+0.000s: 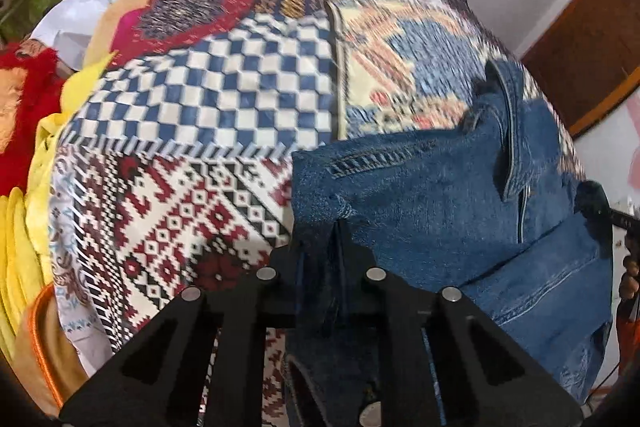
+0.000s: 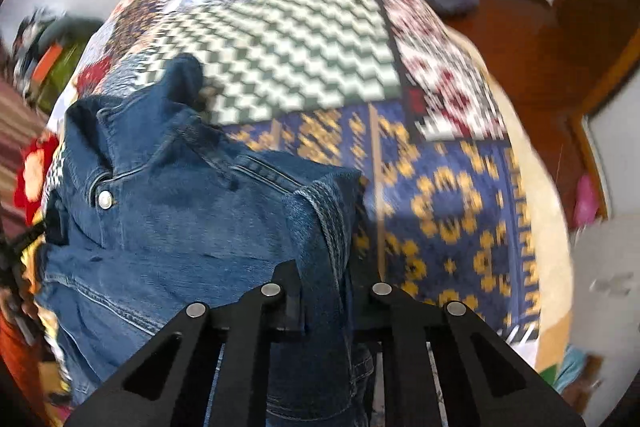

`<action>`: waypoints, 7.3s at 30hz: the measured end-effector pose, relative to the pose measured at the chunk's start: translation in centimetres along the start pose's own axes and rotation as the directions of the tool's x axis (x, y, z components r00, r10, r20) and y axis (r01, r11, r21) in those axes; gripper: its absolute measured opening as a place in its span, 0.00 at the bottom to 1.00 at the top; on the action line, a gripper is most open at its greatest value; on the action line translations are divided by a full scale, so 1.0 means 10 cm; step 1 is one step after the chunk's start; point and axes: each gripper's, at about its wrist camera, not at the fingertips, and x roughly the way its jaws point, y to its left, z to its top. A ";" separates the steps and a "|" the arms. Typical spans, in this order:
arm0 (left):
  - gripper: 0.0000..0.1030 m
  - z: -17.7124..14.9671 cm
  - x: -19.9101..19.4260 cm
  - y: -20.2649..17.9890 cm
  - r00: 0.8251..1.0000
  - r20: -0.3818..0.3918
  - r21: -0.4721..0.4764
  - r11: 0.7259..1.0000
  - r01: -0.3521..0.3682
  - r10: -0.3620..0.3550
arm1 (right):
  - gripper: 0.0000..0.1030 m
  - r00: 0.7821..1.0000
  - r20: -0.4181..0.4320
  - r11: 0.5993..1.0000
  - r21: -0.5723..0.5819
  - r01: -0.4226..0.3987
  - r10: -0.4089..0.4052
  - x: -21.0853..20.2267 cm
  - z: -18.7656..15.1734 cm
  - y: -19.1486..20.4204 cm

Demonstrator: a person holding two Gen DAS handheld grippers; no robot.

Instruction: Fold large clothes

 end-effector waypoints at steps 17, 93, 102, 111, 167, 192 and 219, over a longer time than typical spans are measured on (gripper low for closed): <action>0.23 0.34 0.15 0.84 0.986 0.001 -0.089 0.983 -0.164 0.164 | 0.09 0.982 0.110 0.973 -0.156 0.172 -0.156 0.54 0.83 0.82; 0.61 -2.92 -1.21 0.07 0.988 -0.118 -0.214 0.974 0.072 -0.099 | 0.74 0.989 0.023 0.989 0.024 -0.147 0.147 -0.97 -2.63 0.38; 0.19 -2.73 -1.33 0.05 0.995 -0.041 -0.201 0.976 0.086 -0.096 | 0.28 0.990 0.053 0.991 -0.041 -0.125 0.127 -1.09 -2.55 0.50; 0.16 -2.23 -1.79 0.02 0.988 0.111 -0.145 0.982 0.120 -0.105 | 0.15 0.975 0.150 0.980 -0.141 -0.143 0.164 -1.38 -2.01 0.71; 0.21 0.35 0.01 0.83 0.999 0.029 -0.335 0.941 0.053 -0.045 | 0.14 0.904 0.241 0.931 -0.009 0.366 -0.353 -0.37 0.91 0.32; 0.83 -0.11 -0.36 -0.06 0.971 0.040 0.159 0.958 -0.239 0.235 | 0.14 0.989 0.126 0.933 -0.342 0.115 -0.076 -0.09 -0.02 1.31; 0.95 0.60 -0.18 0.29 0.953 0.159 -0.045 0.967 -0.253 0.257 | 0.14 0.978 0.206 0.988 -0.145 0.058 -0.027 0.22 0.75 1.34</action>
